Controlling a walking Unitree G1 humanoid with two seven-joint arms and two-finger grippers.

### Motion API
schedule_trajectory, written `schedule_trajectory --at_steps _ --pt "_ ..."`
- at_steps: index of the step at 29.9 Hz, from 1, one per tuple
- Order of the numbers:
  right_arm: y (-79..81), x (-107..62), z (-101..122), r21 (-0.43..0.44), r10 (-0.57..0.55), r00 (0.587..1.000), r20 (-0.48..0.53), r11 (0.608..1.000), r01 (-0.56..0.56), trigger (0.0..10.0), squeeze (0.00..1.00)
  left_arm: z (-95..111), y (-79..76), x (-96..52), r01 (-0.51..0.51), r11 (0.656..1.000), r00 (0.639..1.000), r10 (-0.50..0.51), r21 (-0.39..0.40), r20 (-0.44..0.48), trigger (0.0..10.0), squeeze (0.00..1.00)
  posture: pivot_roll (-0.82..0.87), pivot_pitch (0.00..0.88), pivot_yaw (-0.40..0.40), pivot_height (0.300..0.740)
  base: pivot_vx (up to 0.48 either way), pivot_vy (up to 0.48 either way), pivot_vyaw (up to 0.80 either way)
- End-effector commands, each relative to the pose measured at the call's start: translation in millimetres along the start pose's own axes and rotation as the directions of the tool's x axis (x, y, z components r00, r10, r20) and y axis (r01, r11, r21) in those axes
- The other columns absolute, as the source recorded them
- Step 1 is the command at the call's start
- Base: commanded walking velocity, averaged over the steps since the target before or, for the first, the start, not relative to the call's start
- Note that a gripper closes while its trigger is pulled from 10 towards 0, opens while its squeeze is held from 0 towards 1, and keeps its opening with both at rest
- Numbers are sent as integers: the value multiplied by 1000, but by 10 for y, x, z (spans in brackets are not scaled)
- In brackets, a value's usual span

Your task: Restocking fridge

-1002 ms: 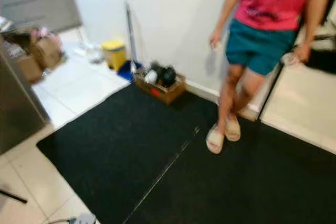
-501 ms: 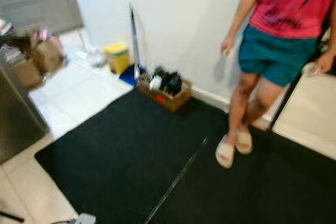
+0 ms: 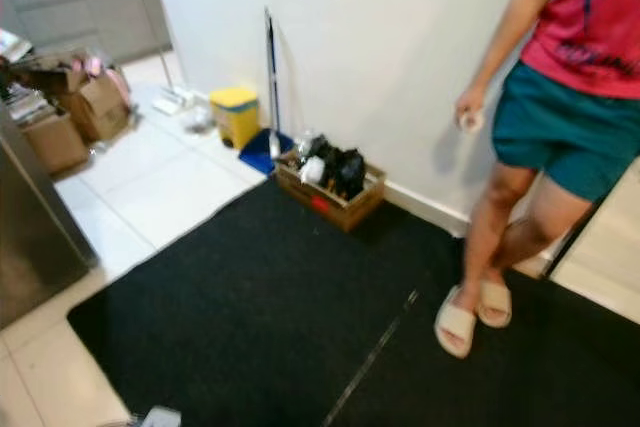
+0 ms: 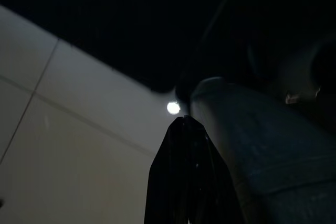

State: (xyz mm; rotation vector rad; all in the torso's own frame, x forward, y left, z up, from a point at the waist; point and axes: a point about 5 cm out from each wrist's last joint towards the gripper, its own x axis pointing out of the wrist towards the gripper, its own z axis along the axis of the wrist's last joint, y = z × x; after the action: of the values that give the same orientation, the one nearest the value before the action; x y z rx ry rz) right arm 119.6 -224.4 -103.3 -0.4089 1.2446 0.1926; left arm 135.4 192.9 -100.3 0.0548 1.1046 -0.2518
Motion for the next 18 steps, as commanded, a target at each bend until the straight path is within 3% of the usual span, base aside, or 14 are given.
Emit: schedule_trajectory --at_steps 1,18 --pt "1 2 33 8 -1 1000 15 1000 1 10000 0 -117 -7 -16 2 1000 999 -2 -6 -43 10000 0 39 0 3 740 345 0 0" --pt "12 2 28 21 9 1000 16 1000 -10 10000 0 -119 -11 -16 4 1000 999 -4 -6 -44 10000 0 37 0 3 740 344 0 0"
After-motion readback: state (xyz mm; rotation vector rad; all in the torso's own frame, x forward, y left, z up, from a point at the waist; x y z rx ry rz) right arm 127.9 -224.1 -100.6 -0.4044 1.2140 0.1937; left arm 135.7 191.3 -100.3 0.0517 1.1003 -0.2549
